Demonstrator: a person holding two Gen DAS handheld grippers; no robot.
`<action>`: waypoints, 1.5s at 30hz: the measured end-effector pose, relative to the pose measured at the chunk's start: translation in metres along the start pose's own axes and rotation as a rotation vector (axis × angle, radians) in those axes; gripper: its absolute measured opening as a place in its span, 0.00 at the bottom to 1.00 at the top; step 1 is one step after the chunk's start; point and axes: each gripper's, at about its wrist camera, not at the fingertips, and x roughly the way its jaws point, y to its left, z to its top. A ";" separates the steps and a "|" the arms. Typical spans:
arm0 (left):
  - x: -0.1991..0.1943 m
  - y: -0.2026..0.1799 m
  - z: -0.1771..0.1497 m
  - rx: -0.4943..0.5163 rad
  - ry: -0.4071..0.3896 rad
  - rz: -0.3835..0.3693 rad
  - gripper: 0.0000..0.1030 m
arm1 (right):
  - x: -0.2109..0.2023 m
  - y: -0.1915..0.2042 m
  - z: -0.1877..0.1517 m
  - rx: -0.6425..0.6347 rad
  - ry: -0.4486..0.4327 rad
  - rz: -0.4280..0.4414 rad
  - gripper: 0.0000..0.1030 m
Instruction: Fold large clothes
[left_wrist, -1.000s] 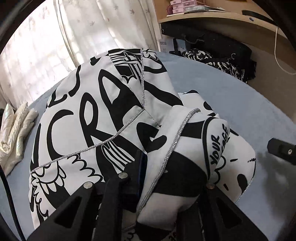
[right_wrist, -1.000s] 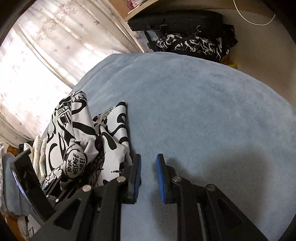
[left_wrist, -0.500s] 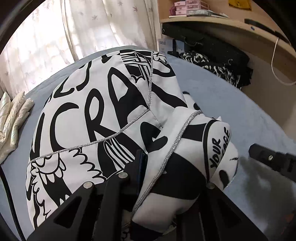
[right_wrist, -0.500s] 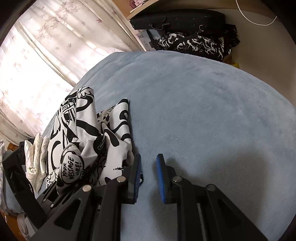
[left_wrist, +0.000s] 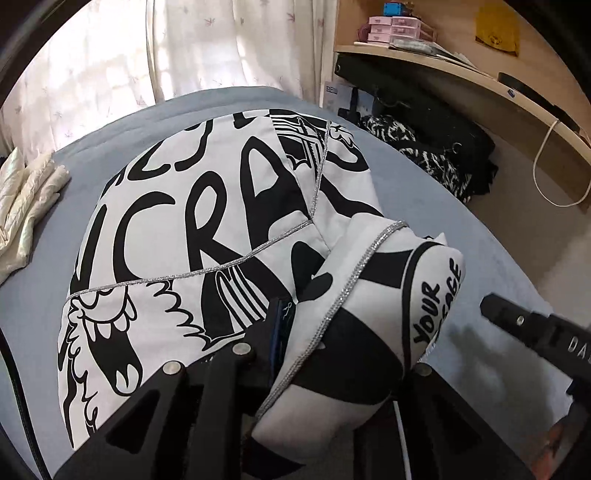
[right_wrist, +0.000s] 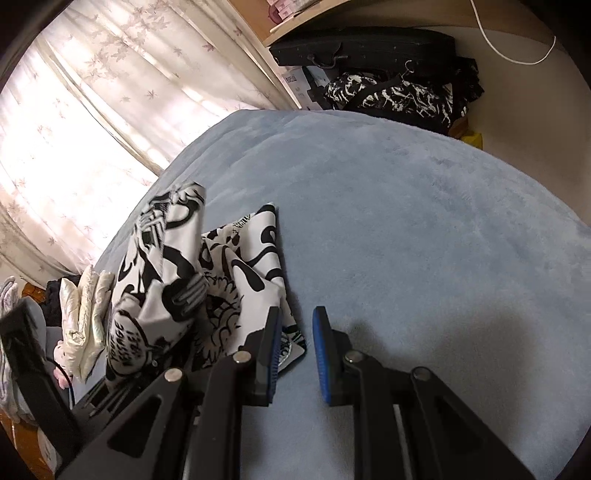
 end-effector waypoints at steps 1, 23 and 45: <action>-0.003 0.000 0.000 0.006 0.002 -0.003 0.15 | -0.004 0.000 0.000 0.002 -0.004 0.001 0.29; -0.038 -0.040 -0.023 0.194 0.082 0.008 0.70 | -0.044 0.008 -0.005 -0.018 -0.029 0.054 0.39; -0.027 0.190 -0.027 -0.329 0.185 -0.163 0.49 | 0.075 0.065 0.025 -0.046 0.487 0.185 0.39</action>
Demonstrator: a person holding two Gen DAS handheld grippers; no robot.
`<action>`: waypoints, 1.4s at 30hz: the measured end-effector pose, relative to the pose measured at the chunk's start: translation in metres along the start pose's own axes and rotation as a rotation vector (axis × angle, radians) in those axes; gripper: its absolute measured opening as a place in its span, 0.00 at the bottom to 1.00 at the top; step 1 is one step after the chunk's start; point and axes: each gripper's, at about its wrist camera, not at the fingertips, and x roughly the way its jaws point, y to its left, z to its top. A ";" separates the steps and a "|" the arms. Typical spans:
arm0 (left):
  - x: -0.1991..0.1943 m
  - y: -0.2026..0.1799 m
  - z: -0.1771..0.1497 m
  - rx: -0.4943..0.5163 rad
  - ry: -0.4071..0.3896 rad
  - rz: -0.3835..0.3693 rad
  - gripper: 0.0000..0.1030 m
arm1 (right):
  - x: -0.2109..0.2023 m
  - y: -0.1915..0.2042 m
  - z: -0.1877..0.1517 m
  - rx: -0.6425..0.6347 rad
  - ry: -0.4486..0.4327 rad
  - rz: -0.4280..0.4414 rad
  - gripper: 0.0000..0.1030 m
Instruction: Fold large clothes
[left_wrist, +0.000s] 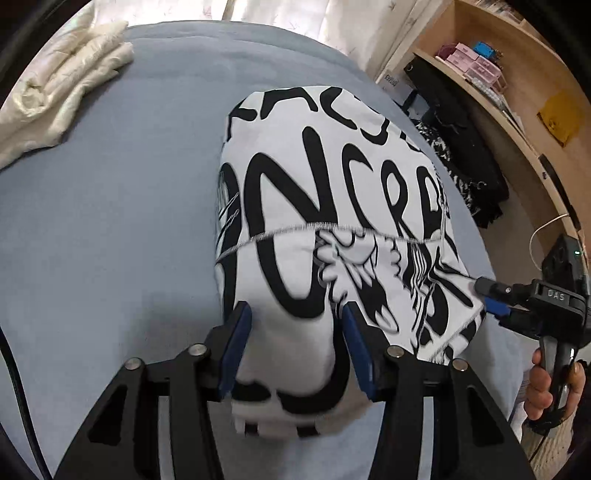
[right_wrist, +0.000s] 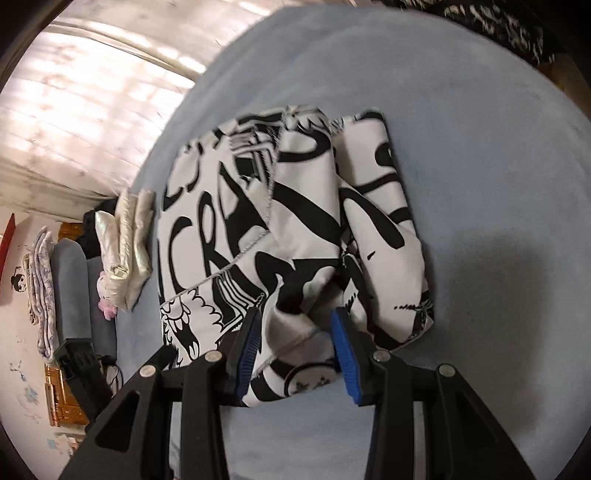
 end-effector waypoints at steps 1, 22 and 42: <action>0.002 -0.001 0.002 0.015 -0.013 0.009 0.53 | 0.005 0.000 0.003 -0.009 0.019 -0.010 0.39; 0.051 -0.054 0.010 0.204 -0.023 0.262 0.41 | 0.011 0.009 0.010 -0.282 -0.159 -0.165 0.14; 0.030 -0.035 0.053 0.123 -0.101 0.103 0.54 | -0.009 -0.009 0.064 -0.141 -0.254 -0.020 0.69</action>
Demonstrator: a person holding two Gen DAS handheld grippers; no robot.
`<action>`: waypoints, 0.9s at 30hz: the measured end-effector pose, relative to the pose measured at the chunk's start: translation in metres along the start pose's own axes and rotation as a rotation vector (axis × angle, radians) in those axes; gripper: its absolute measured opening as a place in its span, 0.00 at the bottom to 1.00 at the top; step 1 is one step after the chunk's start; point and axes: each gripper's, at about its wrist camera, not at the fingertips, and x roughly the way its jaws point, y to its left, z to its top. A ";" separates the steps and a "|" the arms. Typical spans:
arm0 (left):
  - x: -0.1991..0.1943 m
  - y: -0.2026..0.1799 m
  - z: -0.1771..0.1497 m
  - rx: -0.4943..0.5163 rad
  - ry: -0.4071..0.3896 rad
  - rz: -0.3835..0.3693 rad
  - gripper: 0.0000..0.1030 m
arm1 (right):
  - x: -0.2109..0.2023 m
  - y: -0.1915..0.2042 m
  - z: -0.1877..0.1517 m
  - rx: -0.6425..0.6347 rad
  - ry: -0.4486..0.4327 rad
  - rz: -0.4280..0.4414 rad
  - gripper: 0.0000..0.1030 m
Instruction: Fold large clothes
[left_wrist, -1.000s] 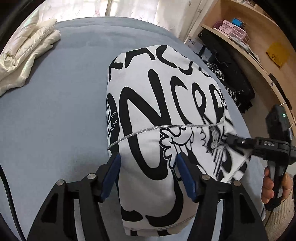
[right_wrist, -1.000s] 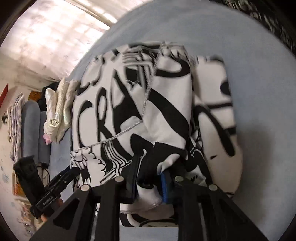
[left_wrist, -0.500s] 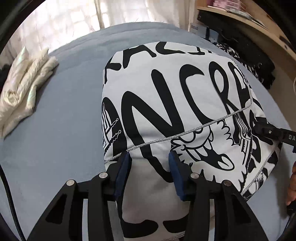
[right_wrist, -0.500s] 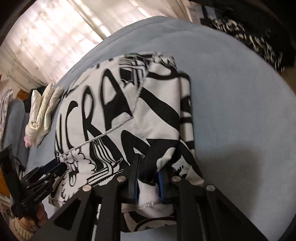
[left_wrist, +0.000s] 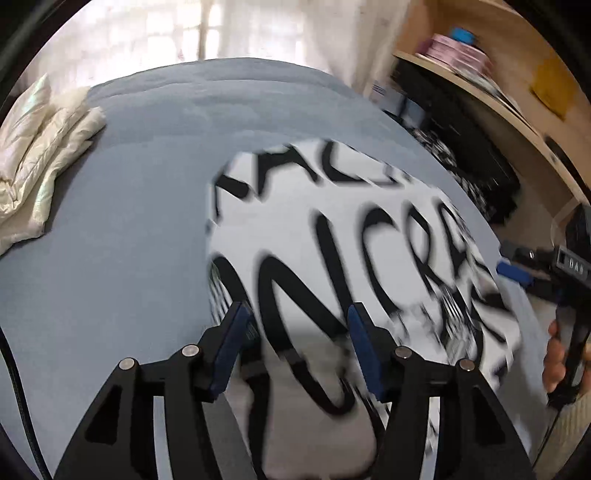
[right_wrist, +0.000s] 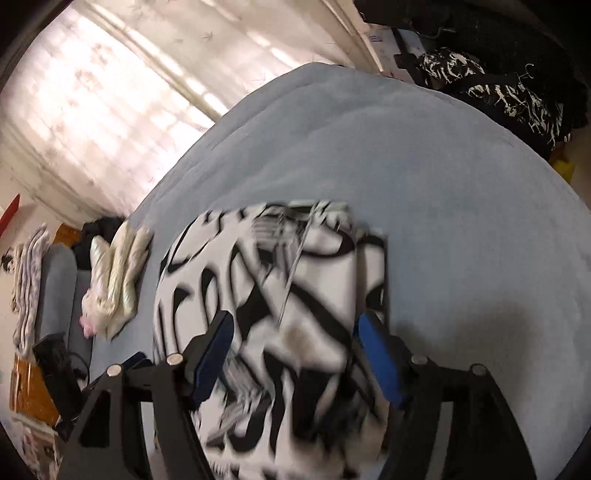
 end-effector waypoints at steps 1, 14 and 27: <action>0.006 0.003 0.005 -0.019 0.007 0.007 0.54 | 0.010 -0.004 0.009 0.029 0.009 0.012 0.69; 0.062 0.009 0.043 -0.102 0.013 0.052 0.92 | 0.049 0.009 0.030 -0.035 0.015 -0.046 0.07; 0.086 0.001 0.037 -0.049 0.034 0.122 0.99 | 0.078 0.004 0.004 -0.114 0.051 -0.246 0.11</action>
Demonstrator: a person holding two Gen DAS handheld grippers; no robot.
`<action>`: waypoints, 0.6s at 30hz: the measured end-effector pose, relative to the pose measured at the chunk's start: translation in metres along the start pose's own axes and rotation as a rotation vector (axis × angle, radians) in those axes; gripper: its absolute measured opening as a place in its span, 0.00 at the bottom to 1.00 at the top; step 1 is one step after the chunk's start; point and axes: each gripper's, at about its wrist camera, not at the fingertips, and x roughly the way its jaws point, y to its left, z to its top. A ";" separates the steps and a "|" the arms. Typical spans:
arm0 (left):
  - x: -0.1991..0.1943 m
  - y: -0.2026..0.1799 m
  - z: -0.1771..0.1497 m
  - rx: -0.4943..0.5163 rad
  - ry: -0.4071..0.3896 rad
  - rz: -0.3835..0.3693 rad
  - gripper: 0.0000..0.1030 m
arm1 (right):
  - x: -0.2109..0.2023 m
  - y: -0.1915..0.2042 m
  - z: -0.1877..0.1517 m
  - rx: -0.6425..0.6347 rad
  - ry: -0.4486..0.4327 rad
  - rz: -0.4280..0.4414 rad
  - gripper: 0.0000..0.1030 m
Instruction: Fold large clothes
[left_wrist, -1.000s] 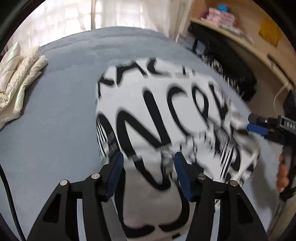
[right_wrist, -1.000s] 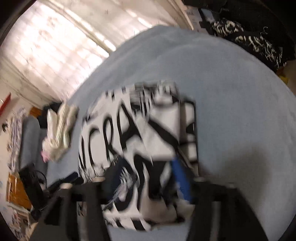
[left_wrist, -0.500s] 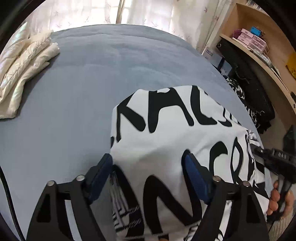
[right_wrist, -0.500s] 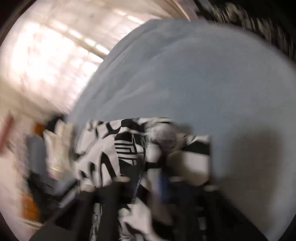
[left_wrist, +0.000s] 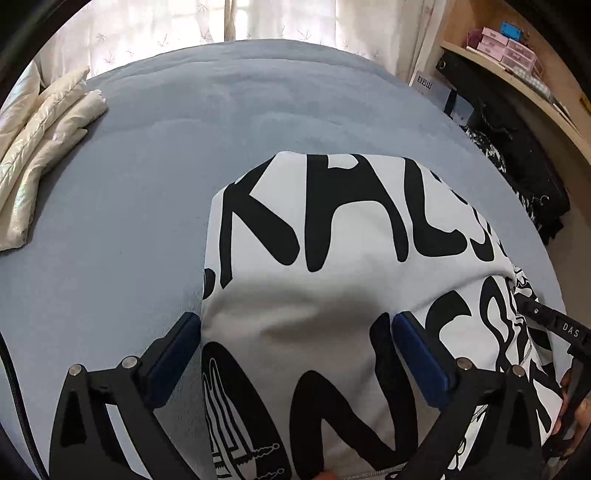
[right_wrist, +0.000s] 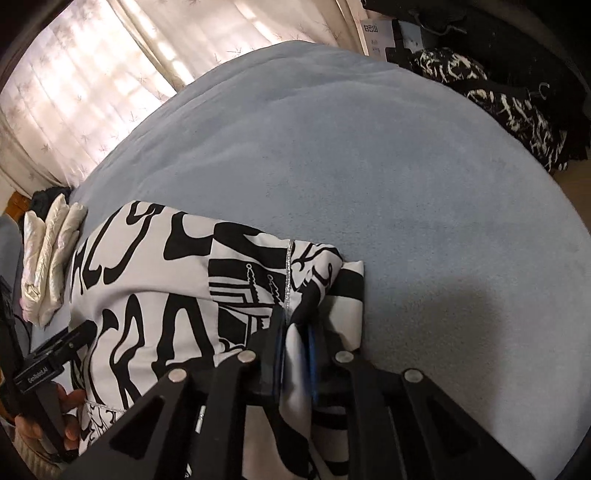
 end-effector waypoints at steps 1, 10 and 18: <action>-0.003 0.000 0.000 0.000 -0.006 0.007 0.99 | -0.005 0.001 0.001 -0.008 -0.007 -0.011 0.15; -0.049 -0.015 -0.028 0.068 0.008 -0.010 0.98 | -0.069 0.020 -0.020 -0.008 -0.037 0.038 0.57; -0.098 -0.018 -0.064 0.137 0.045 -0.025 0.96 | -0.112 0.045 -0.051 -0.085 -0.021 0.080 0.62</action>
